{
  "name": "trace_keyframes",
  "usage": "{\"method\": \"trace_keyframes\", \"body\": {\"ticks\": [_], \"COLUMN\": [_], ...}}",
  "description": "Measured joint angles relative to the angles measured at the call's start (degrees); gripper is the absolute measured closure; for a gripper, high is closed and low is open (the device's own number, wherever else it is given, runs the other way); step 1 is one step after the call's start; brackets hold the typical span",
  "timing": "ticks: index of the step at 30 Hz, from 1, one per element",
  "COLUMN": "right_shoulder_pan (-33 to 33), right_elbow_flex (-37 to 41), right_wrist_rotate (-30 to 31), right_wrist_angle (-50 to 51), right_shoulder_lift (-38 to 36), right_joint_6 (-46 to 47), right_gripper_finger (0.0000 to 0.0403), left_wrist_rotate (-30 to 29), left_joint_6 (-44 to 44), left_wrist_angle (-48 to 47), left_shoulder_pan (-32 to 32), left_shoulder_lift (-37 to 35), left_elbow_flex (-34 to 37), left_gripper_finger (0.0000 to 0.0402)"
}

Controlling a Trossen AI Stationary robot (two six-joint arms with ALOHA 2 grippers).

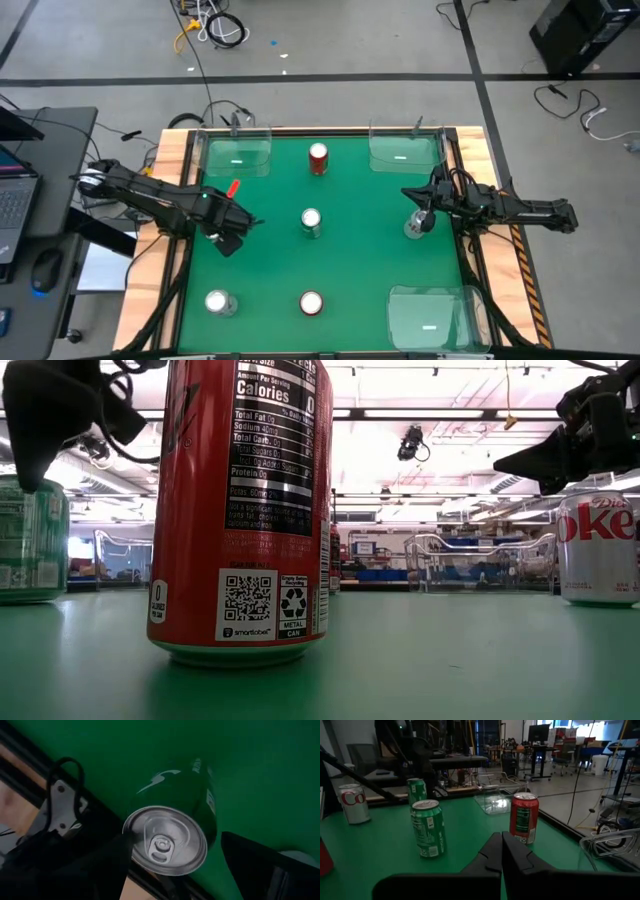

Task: Sort soda cans
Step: Put the left green soda can into the top left transparent bin

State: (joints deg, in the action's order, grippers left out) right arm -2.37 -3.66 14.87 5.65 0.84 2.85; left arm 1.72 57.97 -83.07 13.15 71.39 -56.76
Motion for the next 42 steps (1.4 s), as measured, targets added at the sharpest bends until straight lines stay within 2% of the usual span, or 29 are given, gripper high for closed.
{"method": "trace_keyframes", "body": {"ticks": [18, 24, 34, 42], "right_shoulder_pan": [0.0, 0.0, 0.0, 0.0], "right_elbow_flex": [0.0, 0.0, 0.0, 0.0], "right_wrist_rotate": [0.0, 0.0, 0.0, 0.0], "right_wrist_angle": [0.0, 0.0, 0.0, 0.0], "right_shoulder_lift": [0.0, 0.0, 0.0, 0.0], "right_joint_6": [0.0, 0.0, 0.0, 0.0], "right_gripper_finger": [0.0402, 0.0402, 0.0402, 0.0402], "left_wrist_rotate": [-0.2, -0.6, 0.7, 0.3], "left_joint_6": [3.5, 4.6, 5.1, 3.9], "left_wrist_angle": [1.0, -2.8, -0.5, 2.1], "left_shoulder_pan": [0.0, 0.0, 0.0, 0.0], "left_shoulder_lift": [0.2, 0.2, 0.1, 0.2], "left_elbow_flex": [-3.3, -3.4, -1.6, 1.1], "left_gripper_finger": [0.0091, 0.0091, 0.0090, 0.0061]}}
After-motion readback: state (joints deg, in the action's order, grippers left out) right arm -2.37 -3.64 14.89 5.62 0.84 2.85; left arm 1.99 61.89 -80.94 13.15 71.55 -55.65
